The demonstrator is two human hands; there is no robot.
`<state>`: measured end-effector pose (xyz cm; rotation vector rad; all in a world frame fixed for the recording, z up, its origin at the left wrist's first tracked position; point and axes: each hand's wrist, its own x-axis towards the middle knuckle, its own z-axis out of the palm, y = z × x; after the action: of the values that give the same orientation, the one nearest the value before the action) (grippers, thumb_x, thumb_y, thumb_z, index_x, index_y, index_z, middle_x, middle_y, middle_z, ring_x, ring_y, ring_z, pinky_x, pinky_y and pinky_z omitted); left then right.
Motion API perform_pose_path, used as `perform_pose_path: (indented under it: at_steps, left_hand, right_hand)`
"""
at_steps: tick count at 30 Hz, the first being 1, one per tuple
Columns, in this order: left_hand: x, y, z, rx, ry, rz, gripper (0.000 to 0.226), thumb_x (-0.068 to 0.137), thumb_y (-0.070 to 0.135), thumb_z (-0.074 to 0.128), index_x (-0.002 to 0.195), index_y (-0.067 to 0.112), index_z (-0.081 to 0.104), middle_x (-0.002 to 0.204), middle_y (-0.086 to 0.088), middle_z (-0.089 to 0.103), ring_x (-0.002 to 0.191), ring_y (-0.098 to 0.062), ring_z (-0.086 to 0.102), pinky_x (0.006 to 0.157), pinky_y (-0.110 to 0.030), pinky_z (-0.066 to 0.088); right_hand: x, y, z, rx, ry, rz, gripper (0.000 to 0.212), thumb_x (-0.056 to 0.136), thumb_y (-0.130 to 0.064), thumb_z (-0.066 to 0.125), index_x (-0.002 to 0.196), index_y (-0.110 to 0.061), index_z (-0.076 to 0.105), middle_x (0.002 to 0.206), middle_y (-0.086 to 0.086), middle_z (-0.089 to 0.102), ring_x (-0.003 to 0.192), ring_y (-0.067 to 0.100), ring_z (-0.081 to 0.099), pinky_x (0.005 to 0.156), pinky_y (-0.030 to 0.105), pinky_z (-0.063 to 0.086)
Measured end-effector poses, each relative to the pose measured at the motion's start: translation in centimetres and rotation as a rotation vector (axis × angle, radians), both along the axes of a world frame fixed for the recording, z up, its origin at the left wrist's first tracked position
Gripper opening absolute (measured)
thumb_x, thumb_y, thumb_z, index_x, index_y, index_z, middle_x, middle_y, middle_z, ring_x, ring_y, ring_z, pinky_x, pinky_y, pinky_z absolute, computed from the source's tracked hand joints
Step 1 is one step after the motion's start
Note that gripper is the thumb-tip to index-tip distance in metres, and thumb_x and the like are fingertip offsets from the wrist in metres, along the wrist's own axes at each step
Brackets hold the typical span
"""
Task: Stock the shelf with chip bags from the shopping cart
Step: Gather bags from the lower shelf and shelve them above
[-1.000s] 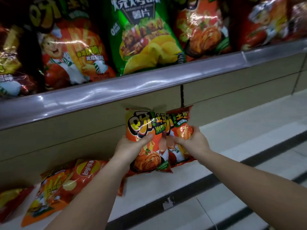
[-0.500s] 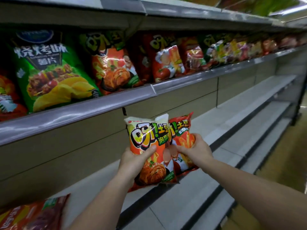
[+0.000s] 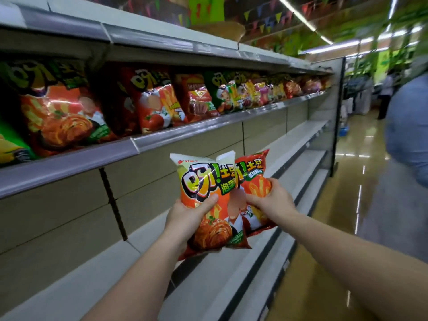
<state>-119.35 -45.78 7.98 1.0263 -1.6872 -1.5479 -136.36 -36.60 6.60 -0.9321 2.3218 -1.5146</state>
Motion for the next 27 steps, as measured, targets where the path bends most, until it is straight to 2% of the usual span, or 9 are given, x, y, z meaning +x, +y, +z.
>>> perform_pose_path:
  at_steps: [4, 8, 12, 15, 17, 20, 22, 27]
  left_hand:
    - [-1.7, -1.3, 0.5, -0.029, -0.032, -0.066, 0.066, 0.063, 0.047, 0.082, 0.119, 0.023, 0.056, 0.105, -0.005, 0.07, 0.091, -0.028, 0.069, 0.087, -0.048, 0.055]
    - [-3.8, -3.0, 1.7, -0.048, -0.032, -0.128, 0.078, 0.048, 0.054, 0.082, 0.116, 0.022, 0.059, 0.103, -0.006, 0.071, 0.091, -0.03, 0.069, 0.089, -0.05, 0.053]
    - [-6.7, -4.4, 2.2, -0.044, 0.002, -0.203, 0.045, 0.066, 0.04, 0.082, 0.104, 0.023, 0.062, 0.1, -0.006, 0.072, 0.09, -0.029, 0.069, 0.089, -0.049, 0.054]
    - [-9.5, -5.2, 2.5, -0.031, 0.015, -0.245, 0.046, 0.066, 0.039, 0.082, 0.105, 0.022, 0.063, 0.1, -0.007, 0.072, 0.089, -0.03, 0.07, 0.086, -0.049, 0.055]
    - [-11.6, -5.5, 2.8, -0.037, 0.029, -0.277, 0.05, 0.066, 0.041, 0.082, 0.108, 0.022, 0.063, 0.101, -0.006, 0.072, 0.087, -0.027, 0.07, 0.079, -0.042, 0.057]
    - [-15.1, -5.9, 3.2, -0.038, 0.048, -0.318, 0.054, 0.066, 0.041, 0.081, 0.113, 0.021, 0.061, 0.102, -0.006, 0.072, 0.082, -0.024, 0.07, 0.058, -0.029, 0.055]
    - [-17.6, -6.1, 3.4, -0.043, 0.054, -0.336, 0.054, 0.069, 0.041, 0.08, 0.115, 0.02, 0.06, 0.103, -0.006, 0.071, 0.081, -0.023, 0.07, 0.053, -0.026, 0.053]
    - [-25.3, -7.0, 3.7, -0.097, 0.067, -0.326, 0.056, 0.067, 0.04, 0.081, 0.116, 0.021, 0.061, 0.102, -0.004, 0.071, 0.086, -0.023, 0.069, 0.066, -0.03, 0.055]
  right_hand:
    - [-1.1, -0.3, -0.1, -0.021, -0.024, -0.051, 0.082, 0.07, -0.049, 0.075, 0.135, -0.017, 0.037, 0.117, 0.004, 0.058, 0.103, 0.021, 0.056, 0.083, 0.033, 0.047]
    - [-2.8, -0.8, 0.6, -0.027, -0.011, -0.125, 0.082, 0.071, -0.049, 0.074, 0.136, -0.017, 0.036, 0.122, 0.005, 0.056, 0.11, 0.025, 0.055, 0.087, 0.037, 0.047]
    - [-4.8, -1.0, 1.0, -0.066, -0.031, -0.197, 0.082, 0.068, -0.05, 0.076, 0.133, -0.019, 0.038, 0.12, 0.004, 0.057, 0.107, 0.024, 0.056, 0.09, 0.04, 0.048]
    - [-6.8, -0.9, 1.2, -0.086, -0.031, -0.25, 0.081, 0.067, -0.049, 0.077, 0.132, -0.019, 0.039, 0.12, 0.005, 0.057, 0.108, 0.024, 0.056, 0.093, 0.044, 0.048]
    - [-8.5, -0.7, 1.6, -0.096, -0.017, -0.284, 0.08, 0.068, -0.047, 0.077, 0.131, -0.017, 0.04, 0.121, 0.005, 0.056, 0.109, 0.024, 0.055, 0.092, 0.042, 0.047]
    - [-11.7, -0.7, 2.2, -0.095, 0.003, -0.319, 0.082, 0.068, -0.048, 0.077, 0.133, -0.016, 0.038, 0.123, 0.006, 0.055, 0.11, 0.024, 0.054, 0.093, 0.042, 0.047]
    - [-14.1, -0.9, 2.3, -0.098, 0.001, -0.326, 0.083, 0.069, -0.047, 0.077, 0.134, -0.016, 0.037, 0.124, 0.006, 0.054, 0.111, 0.024, 0.054, 0.093, 0.04, 0.046]
    - [-21.9, -1.9, 2.4, -0.134, 0.002, -0.337, 0.077, 0.07, -0.043, 0.077, 0.131, -0.015, 0.04, 0.121, 0.006, 0.055, 0.11, 0.025, 0.054, 0.093, 0.04, 0.046]
